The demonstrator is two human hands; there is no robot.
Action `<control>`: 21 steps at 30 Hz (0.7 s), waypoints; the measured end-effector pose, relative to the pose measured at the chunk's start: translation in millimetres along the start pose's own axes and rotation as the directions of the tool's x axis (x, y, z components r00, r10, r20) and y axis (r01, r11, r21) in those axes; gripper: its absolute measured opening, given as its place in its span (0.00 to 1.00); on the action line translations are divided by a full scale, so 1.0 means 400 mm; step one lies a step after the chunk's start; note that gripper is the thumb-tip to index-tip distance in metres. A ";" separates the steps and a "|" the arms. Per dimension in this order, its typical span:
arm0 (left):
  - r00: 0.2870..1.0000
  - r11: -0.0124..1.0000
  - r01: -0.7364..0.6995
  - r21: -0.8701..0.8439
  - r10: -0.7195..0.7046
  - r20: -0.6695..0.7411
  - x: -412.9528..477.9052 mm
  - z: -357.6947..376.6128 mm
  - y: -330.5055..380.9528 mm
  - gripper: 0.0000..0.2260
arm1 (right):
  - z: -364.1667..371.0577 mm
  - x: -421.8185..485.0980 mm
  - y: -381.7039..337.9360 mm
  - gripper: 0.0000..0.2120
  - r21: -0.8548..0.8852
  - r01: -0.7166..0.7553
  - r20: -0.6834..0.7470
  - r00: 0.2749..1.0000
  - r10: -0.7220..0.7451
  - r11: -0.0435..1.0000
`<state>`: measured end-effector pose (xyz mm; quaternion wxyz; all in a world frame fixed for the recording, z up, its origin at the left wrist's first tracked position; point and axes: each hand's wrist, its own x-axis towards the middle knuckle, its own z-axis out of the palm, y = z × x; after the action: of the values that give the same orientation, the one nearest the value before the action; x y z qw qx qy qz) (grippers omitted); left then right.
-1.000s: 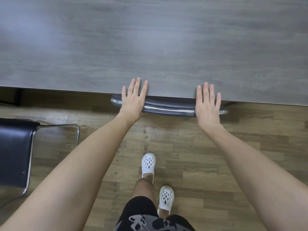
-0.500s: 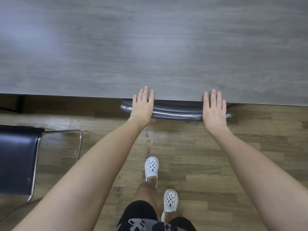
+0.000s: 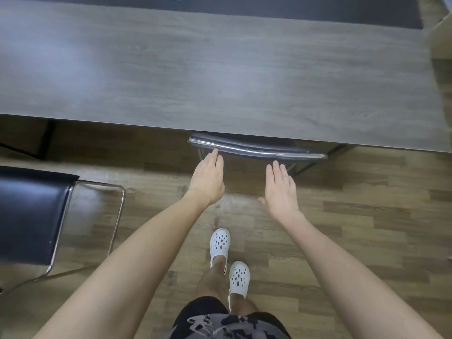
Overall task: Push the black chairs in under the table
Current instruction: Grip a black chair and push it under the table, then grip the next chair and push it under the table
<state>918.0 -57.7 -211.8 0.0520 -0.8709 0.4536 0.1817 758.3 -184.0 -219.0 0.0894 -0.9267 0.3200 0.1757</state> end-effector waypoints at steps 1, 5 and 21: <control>1.000 1.000 0.008 -0.013 -0.008 -0.005 -0.033 0.007 0.008 0.33 | 0.007 -0.028 -0.012 0.45 0.015 0.026 -0.003 1.000 -0.026 1.000; 0.998 0.995 0.057 -0.083 -0.057 -0.006 -0.172 0.035 0.037 0.32 | 0.025 -0.118 -0.051 0.38 0.040 0.144 -0.016 0.989 -0.144 0.989; 0.951 0.920 0.294 -0.260 -0.308 -0.012 -0.553 0.139 -0.141 0.27 | 0.058 -0.253 -0.367 0.20 -0.023 0.466 0.011 0.885 -0.466 0.884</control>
<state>833.1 160.1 -187.1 -0.0451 -0.9341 0.2885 0.2055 769.5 -6.5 -193.9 0.1181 -0.9770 0.0854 0.1555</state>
